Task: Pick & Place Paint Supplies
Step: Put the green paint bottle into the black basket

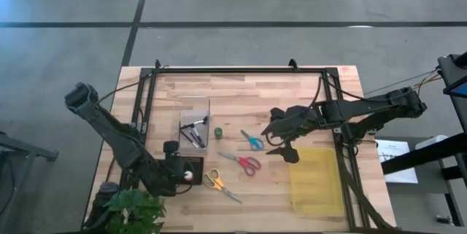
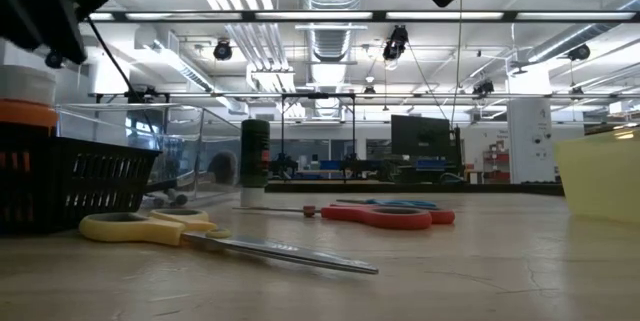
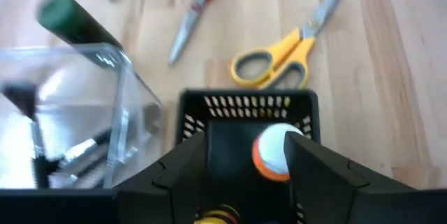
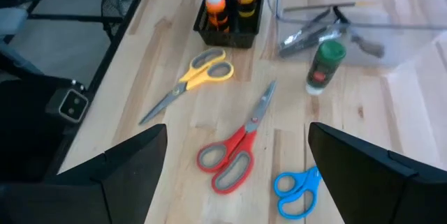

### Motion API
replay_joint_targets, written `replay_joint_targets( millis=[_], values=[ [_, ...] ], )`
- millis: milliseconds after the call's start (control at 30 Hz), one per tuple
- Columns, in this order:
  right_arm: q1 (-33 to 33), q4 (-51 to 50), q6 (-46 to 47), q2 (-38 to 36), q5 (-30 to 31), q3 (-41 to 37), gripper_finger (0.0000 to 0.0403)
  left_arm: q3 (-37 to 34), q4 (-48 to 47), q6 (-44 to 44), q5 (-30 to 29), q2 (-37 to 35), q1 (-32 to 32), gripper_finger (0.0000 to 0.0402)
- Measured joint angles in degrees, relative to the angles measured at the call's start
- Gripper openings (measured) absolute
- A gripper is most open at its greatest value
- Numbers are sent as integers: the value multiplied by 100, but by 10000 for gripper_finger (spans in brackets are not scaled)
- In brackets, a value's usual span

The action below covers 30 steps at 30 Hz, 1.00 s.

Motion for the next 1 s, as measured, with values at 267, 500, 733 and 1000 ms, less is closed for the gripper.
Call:
replay_joint_targets(
  millis=[267, 500, 733, 1000],
  values=[
    [-91, 841, -524, 146, 550, -307, 347, 157, 54, 671, -1322, -464, 4, 203],
    [-540, 1870, -649, 846, 213, -667, 347, 255, 443, 1557, -1919, -687, 290, 203],
    [-923, 3192, -706, 1706, -84, -678, 347, 255, 1124, 2469, -1915, -688, 696, 203],
    [-1120, 4038, -979, 2814, -366, -290, 347, 223, 1398, 2926, -2077, -686, 945, 203]
  ],
)
